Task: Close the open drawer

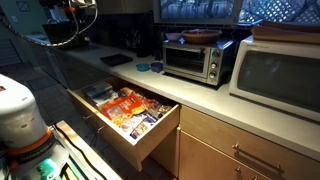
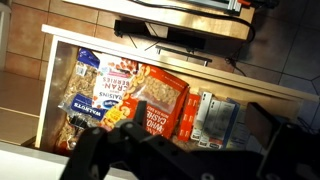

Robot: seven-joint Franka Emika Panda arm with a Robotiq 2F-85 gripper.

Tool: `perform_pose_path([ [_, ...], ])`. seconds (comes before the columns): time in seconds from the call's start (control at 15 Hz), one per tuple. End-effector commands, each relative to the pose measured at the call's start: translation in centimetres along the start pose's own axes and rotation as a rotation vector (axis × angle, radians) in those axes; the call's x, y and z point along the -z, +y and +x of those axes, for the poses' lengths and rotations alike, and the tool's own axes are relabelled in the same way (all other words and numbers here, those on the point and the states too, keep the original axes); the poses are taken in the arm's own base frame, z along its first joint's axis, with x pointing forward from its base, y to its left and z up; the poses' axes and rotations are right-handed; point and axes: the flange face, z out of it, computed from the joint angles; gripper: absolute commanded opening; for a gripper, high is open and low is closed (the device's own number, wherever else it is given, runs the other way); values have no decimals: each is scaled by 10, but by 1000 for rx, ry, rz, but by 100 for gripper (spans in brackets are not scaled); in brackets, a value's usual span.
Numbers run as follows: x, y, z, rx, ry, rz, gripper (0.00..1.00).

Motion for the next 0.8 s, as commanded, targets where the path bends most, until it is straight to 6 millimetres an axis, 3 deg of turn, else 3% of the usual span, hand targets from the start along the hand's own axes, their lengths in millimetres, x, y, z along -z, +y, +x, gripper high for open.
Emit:
perform_pose_path([
  [0.0,-37,-9,17,-7,9,25,100],
  [0.27,-93,-20,36,-15,3,65,100],
  [0.73,-202,-30,17,14,-169,88,100],
])
